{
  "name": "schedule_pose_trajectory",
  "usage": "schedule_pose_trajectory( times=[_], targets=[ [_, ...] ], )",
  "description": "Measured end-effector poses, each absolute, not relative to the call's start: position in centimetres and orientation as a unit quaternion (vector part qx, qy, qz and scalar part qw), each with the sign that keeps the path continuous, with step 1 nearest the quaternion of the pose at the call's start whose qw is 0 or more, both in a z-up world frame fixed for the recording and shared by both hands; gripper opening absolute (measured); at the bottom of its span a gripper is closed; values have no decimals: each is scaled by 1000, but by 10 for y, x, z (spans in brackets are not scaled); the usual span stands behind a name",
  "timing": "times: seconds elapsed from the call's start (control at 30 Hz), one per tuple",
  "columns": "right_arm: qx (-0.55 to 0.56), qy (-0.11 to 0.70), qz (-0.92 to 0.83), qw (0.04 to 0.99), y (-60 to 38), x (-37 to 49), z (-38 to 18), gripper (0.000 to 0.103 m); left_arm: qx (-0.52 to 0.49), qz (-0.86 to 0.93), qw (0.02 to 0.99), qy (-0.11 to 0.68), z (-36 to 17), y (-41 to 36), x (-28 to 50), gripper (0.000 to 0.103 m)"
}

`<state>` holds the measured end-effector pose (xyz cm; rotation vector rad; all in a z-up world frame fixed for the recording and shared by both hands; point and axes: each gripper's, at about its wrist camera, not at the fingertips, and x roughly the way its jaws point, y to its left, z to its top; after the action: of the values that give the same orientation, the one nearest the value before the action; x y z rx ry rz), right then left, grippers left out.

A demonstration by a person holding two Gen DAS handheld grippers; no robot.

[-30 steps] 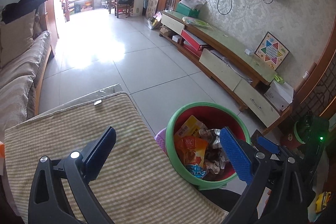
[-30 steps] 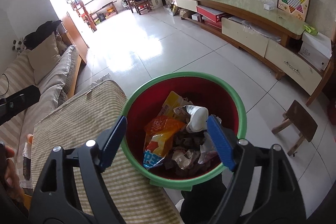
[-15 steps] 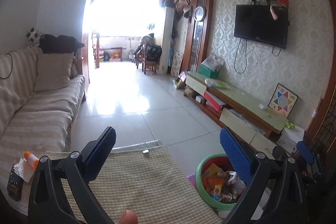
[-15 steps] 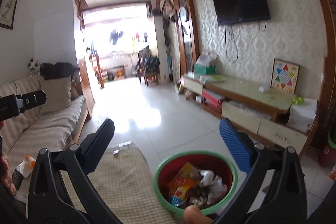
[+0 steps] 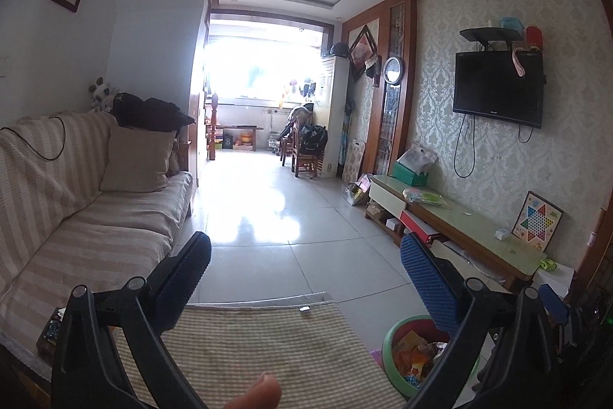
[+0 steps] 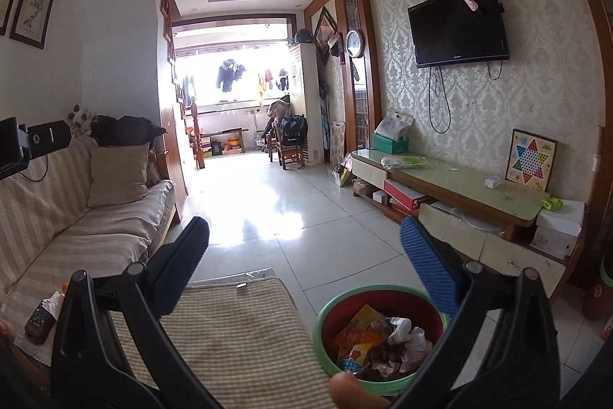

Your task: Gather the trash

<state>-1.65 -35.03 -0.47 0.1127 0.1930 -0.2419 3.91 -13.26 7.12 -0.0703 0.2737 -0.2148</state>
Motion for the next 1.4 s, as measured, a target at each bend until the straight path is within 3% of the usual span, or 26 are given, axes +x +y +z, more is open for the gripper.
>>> schedule_pose_trajectory(
  times=[1.4],
  targets=[
    [17, 104, -138, 985, -347, -19, -3, 98, -22, -123, 978, 165, 61, -142, 45, 95]
  ],
)
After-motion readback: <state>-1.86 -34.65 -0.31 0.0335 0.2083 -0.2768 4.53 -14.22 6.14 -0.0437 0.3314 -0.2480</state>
